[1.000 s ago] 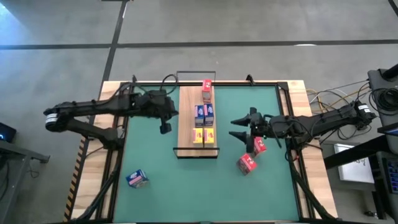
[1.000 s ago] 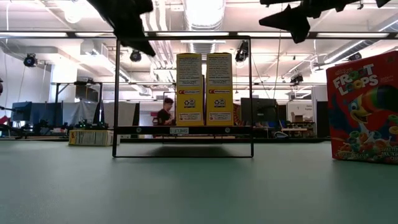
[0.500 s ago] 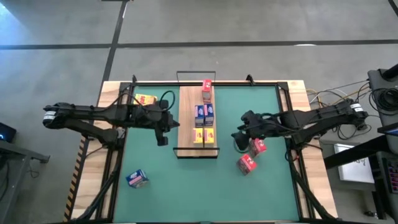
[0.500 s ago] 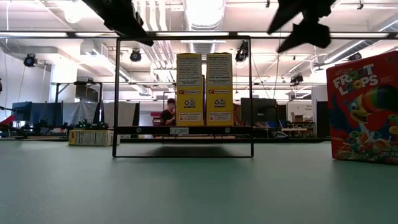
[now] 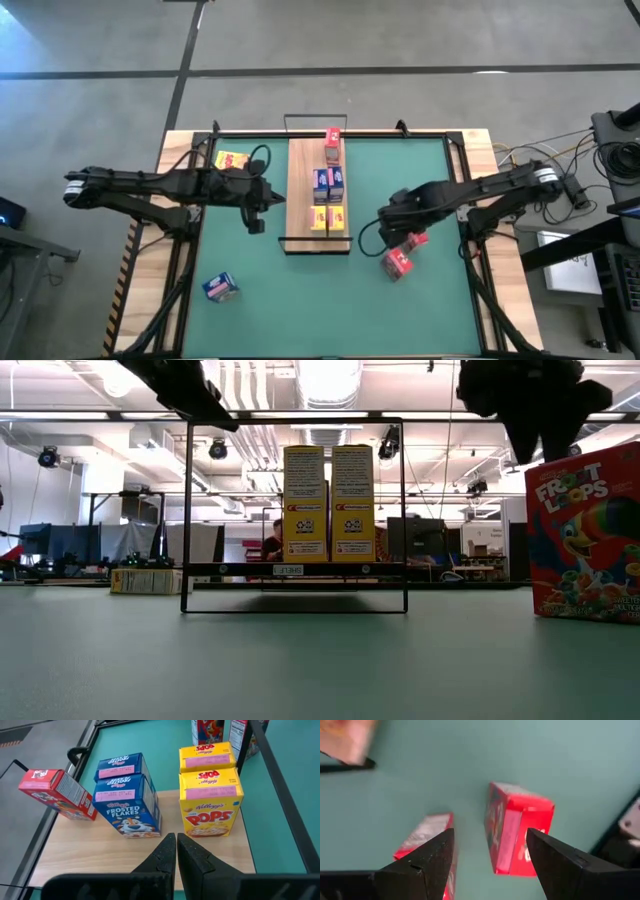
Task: Stack cereal on shelf
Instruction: Put the top red cereal box on the shelf aligned with the other red cereal box, then put the top red cereal box on the shelf
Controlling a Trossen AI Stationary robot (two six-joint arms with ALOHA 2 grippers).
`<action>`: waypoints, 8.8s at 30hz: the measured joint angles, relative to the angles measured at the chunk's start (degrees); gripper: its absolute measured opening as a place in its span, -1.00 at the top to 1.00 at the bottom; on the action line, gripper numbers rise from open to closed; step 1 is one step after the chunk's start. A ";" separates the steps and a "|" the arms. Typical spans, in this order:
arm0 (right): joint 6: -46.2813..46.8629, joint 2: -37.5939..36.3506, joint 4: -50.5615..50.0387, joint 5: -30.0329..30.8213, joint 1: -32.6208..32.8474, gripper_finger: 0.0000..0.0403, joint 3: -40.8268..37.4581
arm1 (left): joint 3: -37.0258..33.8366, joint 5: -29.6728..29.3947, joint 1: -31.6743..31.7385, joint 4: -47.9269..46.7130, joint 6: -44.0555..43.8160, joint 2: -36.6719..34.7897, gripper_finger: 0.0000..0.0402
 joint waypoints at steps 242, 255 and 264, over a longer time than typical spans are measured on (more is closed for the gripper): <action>-72.12 -21.10 88.56 11.08 -7.08 -0.16 -36.00 | -10.03 -7.38 25.45 25.87 7.64 13.83 1.00; -71.87 -22.64 90.63 11.10 -7.08 -0.16 -39.77 | 1.46 -7.30 25.68 25.91 7.86 26.83 1.00; -71.91 -22.71 90.63 11.10 -7.08 -0.16 -39.77 | 3.61 -7.33 25.68 21.71 6.50 28.94 1.00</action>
